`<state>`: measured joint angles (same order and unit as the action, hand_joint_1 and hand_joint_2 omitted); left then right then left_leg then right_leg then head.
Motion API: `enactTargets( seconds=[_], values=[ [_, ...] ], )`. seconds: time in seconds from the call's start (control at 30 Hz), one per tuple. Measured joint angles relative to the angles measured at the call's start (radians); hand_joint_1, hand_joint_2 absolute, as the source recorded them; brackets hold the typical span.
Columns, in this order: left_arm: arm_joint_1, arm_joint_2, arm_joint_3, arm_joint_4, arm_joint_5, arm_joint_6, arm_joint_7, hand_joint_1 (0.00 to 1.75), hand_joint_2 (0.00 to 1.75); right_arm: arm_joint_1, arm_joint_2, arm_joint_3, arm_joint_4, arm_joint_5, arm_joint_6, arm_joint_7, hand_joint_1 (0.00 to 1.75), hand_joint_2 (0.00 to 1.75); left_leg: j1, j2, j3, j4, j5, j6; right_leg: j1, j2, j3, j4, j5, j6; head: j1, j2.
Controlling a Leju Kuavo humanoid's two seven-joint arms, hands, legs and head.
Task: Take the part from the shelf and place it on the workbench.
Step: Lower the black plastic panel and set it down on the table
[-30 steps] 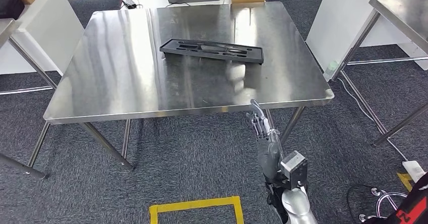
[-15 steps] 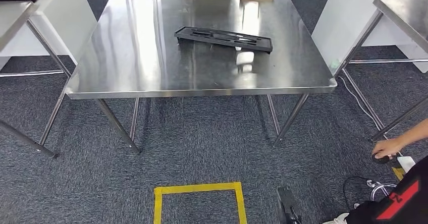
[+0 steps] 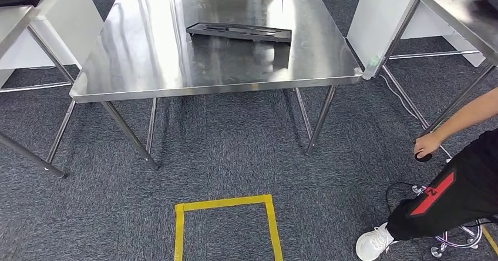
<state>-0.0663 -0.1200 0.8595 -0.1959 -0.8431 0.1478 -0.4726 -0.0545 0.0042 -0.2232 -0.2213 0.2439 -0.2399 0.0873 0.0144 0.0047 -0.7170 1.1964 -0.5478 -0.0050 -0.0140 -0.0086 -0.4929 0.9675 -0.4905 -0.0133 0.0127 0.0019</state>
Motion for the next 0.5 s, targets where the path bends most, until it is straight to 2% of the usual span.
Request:
enactTargets(
  seconds=[0.03,0.07,0.1,0.13,0.17,0.2,0.23,0.27,0.3,0.37,0.4,0.43,0.5],
  values=[
    [0.0,0.0,0.0,0.0,-0.001,-0.001,0.0,0.0,0.0,0.0,0.0,0.001,0.004,0.002,0.001,0.003,0.0,0.0,0.0,-0.001,-0.003,0.061,-0.025,-0.002,0.002,0.0,-0.017,0.002,0.014,0.0,0.0,0.0],
    [-0.001,0.001,0.0,0.0,-0.002,-0.001,0.0,0.0,0.0,0.0,0.001,0.001,0.007,0.002,0.001,0.004,0.0,0.0,0.0,-0.002,0.004,0.098,-0.023,-0.003,0.004,-0.001,-0.034,0.005,0.027,0.001,0.0,0.0],
    [-0.001,0.001,0.0,0.0,-0.004,-0.001,0.0,0.0,0.0,0.0,0.001,0.002,0.01,0.003,0.002,0.005,0.0,0.0,0.0,-0.002,0.026,0.106,-0.001,-0.001,0.005,-0.001,-0.051,0.009,0.038,0.003,0.0,0.0],
    [-0.001,0.001,0.0,0.0,-0.004,-0.001,0.001,0.0,0.0,0.0,0.001,0.002,0.012,0.004,0.002,0.007,0.0,0.0,0.0,-0.003,0.065,0.079,0.025,0.003,0.006,-0.001,-0.07,0.014,0.05,0.006,-0.001,0.0],
    [-0.002,0.001,0.0,0.0,-0.004,-0.001,0.001,0.0,0.0,-0.001,0.002,0.003,0.014,0.007,0.004,0.008,0.0,0.0,0.0,-0.004,0.12,0.022,0.04,0.008,0.006,0.0,-0.086,0.019,0.061,0.009,-0.001,0.0],
    [-0.004,0.002,0.0,-0.001,-0.005,-0.001,0.001,0.0,0.0,-0.001,0.002,0.005,0.016,0.01,0.007,0.01,0.0,0.0,-0.002,-0.005,0.184,-0.056,0.037,0.015,0.008,0.0,-0.099,0.023,0.071,0.013,-0.001,0.0],
    [-0.007,0.002,0.0,-0.002,-0.006,-0.002,0.001,0.0,0.0,-0.001,0.004,0.008,0.017,0.016,0.01,0.012,0.0,0.0,-0.005,-0.006,0.239,-0.131,0.021,0.021,0.01,-0.001,-0.109,0.026,0.081,0.019,0.0,0.0],
    [-0.01,0.003,0.0,-0.002,-0.008,-0.002,0.001,0.0,0.0,-0.001,0.005,0.011,0.018,0.021,0.013,0.013,0.0,0.0,-0.008,-0.007,0.275,-0.186,0.003,0.026,0.011,-0.002,-0.115,0.027,0.091,0.025,0.0,0.0],
    [-0.011,0.004,0.0,-0.003,-0.01,-0.003,0.001,0.0,0.0,-0.001,0.008,0.015,0.018,0.028,0.015,0.012,0.0,0.0,-0.013,-0.007,0.287,-0.217,-0.008,0.031,0.011,-0.003,-0.121,0.027,0.103,0.032,0.001,0.0],
    [-0.01,0.005,-0.001,-0.002,-0.015,-0.006,0.002,0.0,0.0,0.0,0.011,0.024,0.02,0.042,0.018,0.005,0.0,0.0,-0.013,-0.002,0.273,-0.232,0.005,0.044,0.01,-0.003,-0.132,0.032,0.109,0.042,0.001,0.0],
    [-0.008,0.005,-0.001,-0.002,-0.015,-0.007,0.003,0.0,0.0,0.001,0.014,0.029,0.021,0.049,0.018,0.0,0.0,0.0,-0.013,0.001,0.261,-0.234,0.018,0.053,0.009,-0.002,-0.14,0.05,0.088,0.041,0.003,0.0],
    [-0.006,0.006,-0.001,-0.002,-0.016,-0.008,0.003,0.0,0.0,0.003,0.016,0.033,0.022,0.056,0.018,-0.005,0.0,0.0,-0.011,0.004,0.25,-0.238,0.033,0.06,0.009,0.0,-0.152,0.085,0.048,0.035,0.005,0.0],
    [-0.005,0.008,0.0,-0.002,-0.019,-0.009,0.003,0.0,0.0,0.005,0.02,0.044,0.024,0.072,0.018,-0.013,0.0,0.0,-0.013,0.007,0.218,-0.237,0.061,0.066,0.004,0.002,-0.179,0.201,-0.051,0.024,0.009,0.0]
  ],
)
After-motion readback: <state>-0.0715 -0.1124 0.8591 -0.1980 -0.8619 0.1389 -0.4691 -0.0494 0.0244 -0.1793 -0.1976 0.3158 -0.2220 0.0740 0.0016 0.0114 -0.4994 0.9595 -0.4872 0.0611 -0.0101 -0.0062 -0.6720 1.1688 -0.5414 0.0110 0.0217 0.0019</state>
